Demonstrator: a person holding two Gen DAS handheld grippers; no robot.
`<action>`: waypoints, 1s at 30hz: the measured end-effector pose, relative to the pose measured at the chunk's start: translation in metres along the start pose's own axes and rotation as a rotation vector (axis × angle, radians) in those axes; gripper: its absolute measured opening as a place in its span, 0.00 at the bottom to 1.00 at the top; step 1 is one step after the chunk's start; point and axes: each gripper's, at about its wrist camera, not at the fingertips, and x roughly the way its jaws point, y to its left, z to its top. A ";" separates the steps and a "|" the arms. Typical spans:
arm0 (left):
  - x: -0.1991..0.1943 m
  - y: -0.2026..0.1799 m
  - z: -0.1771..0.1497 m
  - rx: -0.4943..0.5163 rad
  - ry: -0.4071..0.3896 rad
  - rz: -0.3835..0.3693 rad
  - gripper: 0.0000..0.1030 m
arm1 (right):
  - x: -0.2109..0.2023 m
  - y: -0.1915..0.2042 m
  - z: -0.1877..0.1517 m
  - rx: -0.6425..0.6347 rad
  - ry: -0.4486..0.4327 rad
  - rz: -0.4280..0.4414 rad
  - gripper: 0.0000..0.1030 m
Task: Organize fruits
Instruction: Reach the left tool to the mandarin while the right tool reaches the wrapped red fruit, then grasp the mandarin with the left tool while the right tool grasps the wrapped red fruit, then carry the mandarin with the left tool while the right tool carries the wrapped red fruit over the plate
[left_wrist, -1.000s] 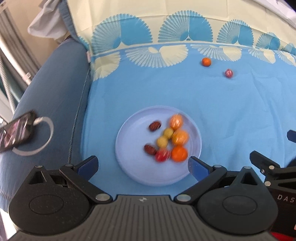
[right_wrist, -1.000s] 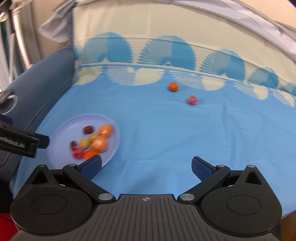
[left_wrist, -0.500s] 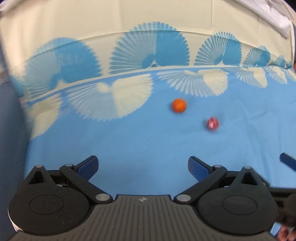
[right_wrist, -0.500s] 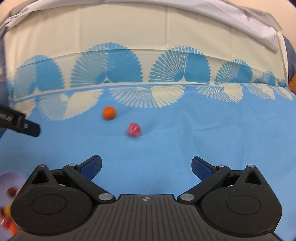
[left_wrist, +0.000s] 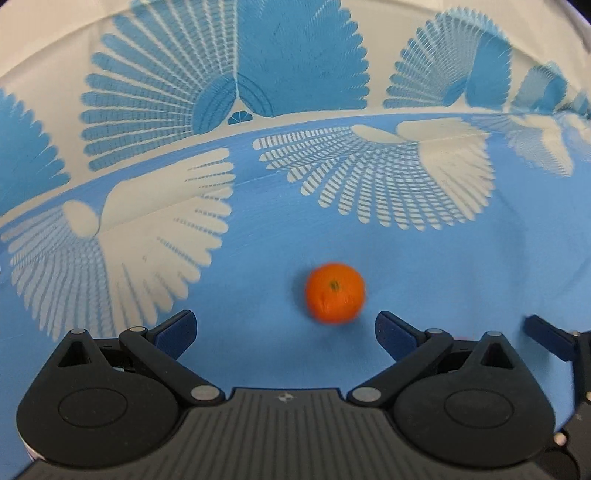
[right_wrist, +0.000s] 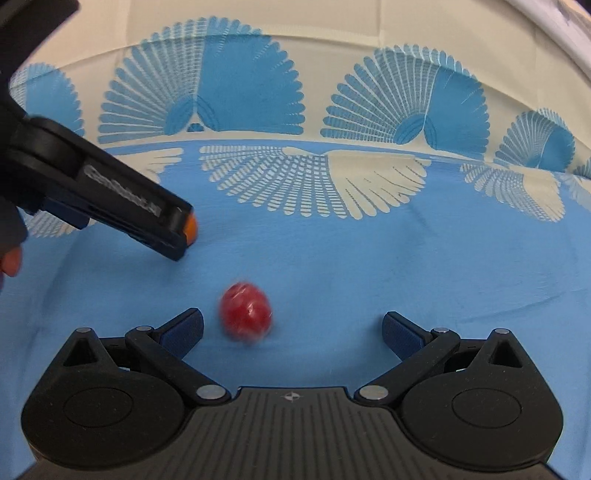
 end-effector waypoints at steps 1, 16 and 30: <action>0.006 -0.002 0.003 0.002 0.002 0.006 1.00 | 0.003 -0.001 0.001 0.009 -0.002 -0.004 0.99; -0.037 -0.011 -0.013 0.041 -0.018 -0.050 0.38 | -0.027 0.003 0.006 0.026 0.014 0.005 0.30; -0.190 0.037 -0.144 -0.088 0.037 0.076 0.38 | -0.182 0.033 -0.032 -0.091 -0.016 0.104 0.30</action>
